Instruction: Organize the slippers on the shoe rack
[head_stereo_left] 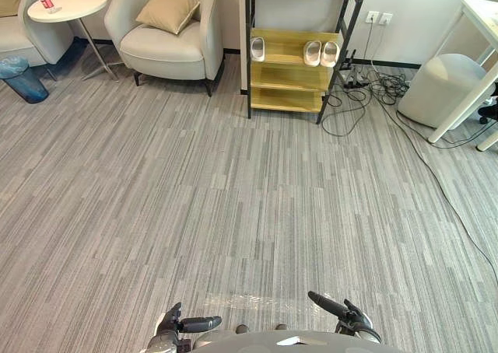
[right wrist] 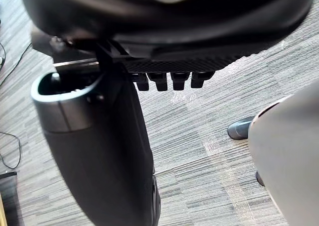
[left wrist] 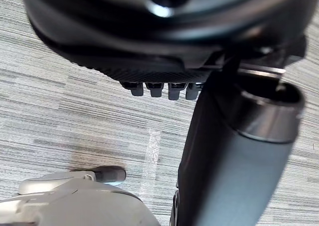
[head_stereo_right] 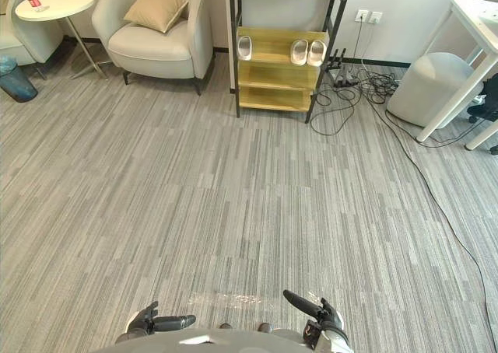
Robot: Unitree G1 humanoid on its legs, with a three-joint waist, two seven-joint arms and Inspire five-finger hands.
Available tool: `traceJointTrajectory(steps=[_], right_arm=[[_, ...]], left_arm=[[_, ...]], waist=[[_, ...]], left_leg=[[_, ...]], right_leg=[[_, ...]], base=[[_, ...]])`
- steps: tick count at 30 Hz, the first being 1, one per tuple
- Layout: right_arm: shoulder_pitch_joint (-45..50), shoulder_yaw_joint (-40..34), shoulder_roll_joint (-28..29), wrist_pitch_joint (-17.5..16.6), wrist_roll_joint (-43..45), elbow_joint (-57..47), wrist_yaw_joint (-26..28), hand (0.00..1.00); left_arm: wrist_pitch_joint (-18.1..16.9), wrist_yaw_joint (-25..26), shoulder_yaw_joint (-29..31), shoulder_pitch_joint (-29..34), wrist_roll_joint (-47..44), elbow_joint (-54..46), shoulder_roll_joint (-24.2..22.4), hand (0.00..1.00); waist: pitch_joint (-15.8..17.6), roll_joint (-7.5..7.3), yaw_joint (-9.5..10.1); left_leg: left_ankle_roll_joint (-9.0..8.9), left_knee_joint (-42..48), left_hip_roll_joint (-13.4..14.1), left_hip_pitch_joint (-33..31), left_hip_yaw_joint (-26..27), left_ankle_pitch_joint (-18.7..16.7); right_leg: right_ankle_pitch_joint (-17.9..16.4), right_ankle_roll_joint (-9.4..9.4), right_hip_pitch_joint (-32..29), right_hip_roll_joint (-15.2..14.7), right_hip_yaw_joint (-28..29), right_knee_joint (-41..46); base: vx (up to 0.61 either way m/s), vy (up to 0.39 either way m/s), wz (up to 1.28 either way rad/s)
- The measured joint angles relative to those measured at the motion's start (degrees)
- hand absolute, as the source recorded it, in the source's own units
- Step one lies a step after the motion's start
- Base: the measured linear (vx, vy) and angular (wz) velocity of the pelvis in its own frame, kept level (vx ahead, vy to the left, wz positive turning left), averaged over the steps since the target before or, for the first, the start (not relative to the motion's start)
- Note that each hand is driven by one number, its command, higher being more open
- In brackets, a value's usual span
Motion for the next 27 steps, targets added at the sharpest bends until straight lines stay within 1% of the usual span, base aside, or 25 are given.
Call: traceJointTrajectory(steps=[12, 15, 18, 19, 20, 22, 23, 24, 25, 26, 27], right_arm=[[0.0, 0.1, 0.0, 0.0, -0.1, 0.0, 0.1, 1.00], [0.0, 0.1, 0.0, 0.0, -0.1, 0.0, 0.0, 1.00], [0.1, 0.1, 0.0, 0.0, -0.1, 0.0, 0.0, 1.00], [0.1, 0.1, 0.0, 0.0, -0.1, -0.1, 0.0, 1.00], [0.1, 0.1, 0.0, 0.0, -0.1, -0.1, 0.0, 1.00], [0.1, 0.1, 0.0, 0.0, -0.1, -0.1, 0.0, 1.00], [0.1, 0.1, 0.0, 0.0, 0.0, -0.1, 0.0, 1.00], [0.1, 0.1, -0.2, 0.0, 0.0, -0.3, 0.0, 1.00], [0.1, 0.1, -0.3, -0.1, 0.1, -0.3, 0.0, 1.00], [0.2, 0.1, -0.3, -0.1, 0.4, -0.7, 0.0, 1.00], [0.4, 0.1, -0.2, 0.0, 0.6, -1.5, 0.0, 1.00]], left_arm=[[0.0, -0.6, -0.1, 0.0, 0.0, 0.0, 0.1, 1.00], [0.0, -0.6, -1.4, -0.1, 0.0, 0.0, 0.6, 1.00], [0.0, -0.6, -1.4, -0.1, 0.0, 0.0, 0.6, 1.00], [0.0, -0.6, -1.4, -0.1, 0.0, 0.0, 0.6, 1.00], [0.0, -0.6, -1.3, -0.1, 0.0, 0.0, 0.5, 1.00], [0.0, -0.6, -1.2, -0.2, -0.1, 0.0, 0.6, 1.00], [0.0, -0.6, -1.1, -0.3, -0.1, 0.0, 0.6, 1.00], [0.0, -0.6, -1.0, -0.6, -0.2, 0.0, 0.3, 1.00], [0.0, -0.6, -0.9, -0.7, -0.2, -0.1, 0.3, 1.00], [0.0, -0.8, 1.0, -0.7, -0.5, -1.3, -0.3, 1.00], [-0.3, -0.9, 3.0, -0.8, -1.1, -2.5, -1.0, 1.00]], waist=[[-0.1, -0.06, -0.01], [-0.3, -0.17, -0.02], [-0.3, -0.14, -0.04], [-0.3, -0.13, -0.06], [-0.3, -0.13, -0.06], [-0.3, -0.17, -0.06], [-0.2, -0.08, -0.07], [0.1, 0.37, -0.06], [0.3, 0.42, -0.02], [0.6, 0.57, 0.02], [1.3, 0.83, 0.41]], left_leg=[[-0.10, 0.3, 0.2, -0.8, 1.2, -0.1], [-0.10, 0.3, 0.6, -1.5, 1.5, -0.1], [-0.16, 0.3, 0.9, -1.5, 1.6, -0.1], [-0.29, 0.3, 1.1, -1.5, 1.6, -0.2], [-0.86, 0.6, 1.4, -1.6, 1.8, -0.6], [-1.34, 4.7, 1.8, -3.5, 2.5, -3.0], [-1.73, 8.5, 2.1, -5.0, 3.1, -4.7], [-2.71, 14.8, 3.0, -7.2, 4.0, -7.1], [-3.27, 17.1, 3.3, -8.0, 4.5, -7.8], [-3.83, 26.7, 4.5, -12.0, 6.2, -9.5], [-3.31, 36.9, 6.4, -16.1, 8.0, -10.3]], right_leg=[[0.0, -0.04, -0.8, 0.3, 1.0, -0.6], [0.4, -0.62, -1.3, 0.7, 1.3, -0.9], [0.5, -0.83, -1.3, 1.1, 1.3, -1.4], [0.6, -0.90, -1.2, 1.2, 1.3, -1.5], [0.5, -0.99, -1.2, 1.4, 1.3, -1.6], [0.3, -1.34, -1.2, 1.6, 1.5, -1.3], [-0.1, -1.92, -1.2, 1.6, 1.7, -1.0], [-0.7, -2.82, -1.1, 1.7, 2.3, 0.0], [-1.0, -3.23, -1.1, 1.7, 2.5, 0.3], [-1.9, -4.09, -0.8, 1.7, 3.1, 0.8], [-2.7, -4.56, 0.1, 1.8, 3.9, 1.8]], base=[[-0.03, -0.023, -0.05], [-0.04, -0.056, -0.05], [-0.03, -0.065, -0.03], [-0.03, -0.068, -0.01], [-0.02, -0.064, -0.04], [-0.01, -0.064, -0.09], [-0.01, -0.055, -0.18], [-0.01, -0.041, -0.18], [0.00, -0.028, -0.17], [0.03, -0.015, -0.22], [0.05, -0.015, -0.26]])
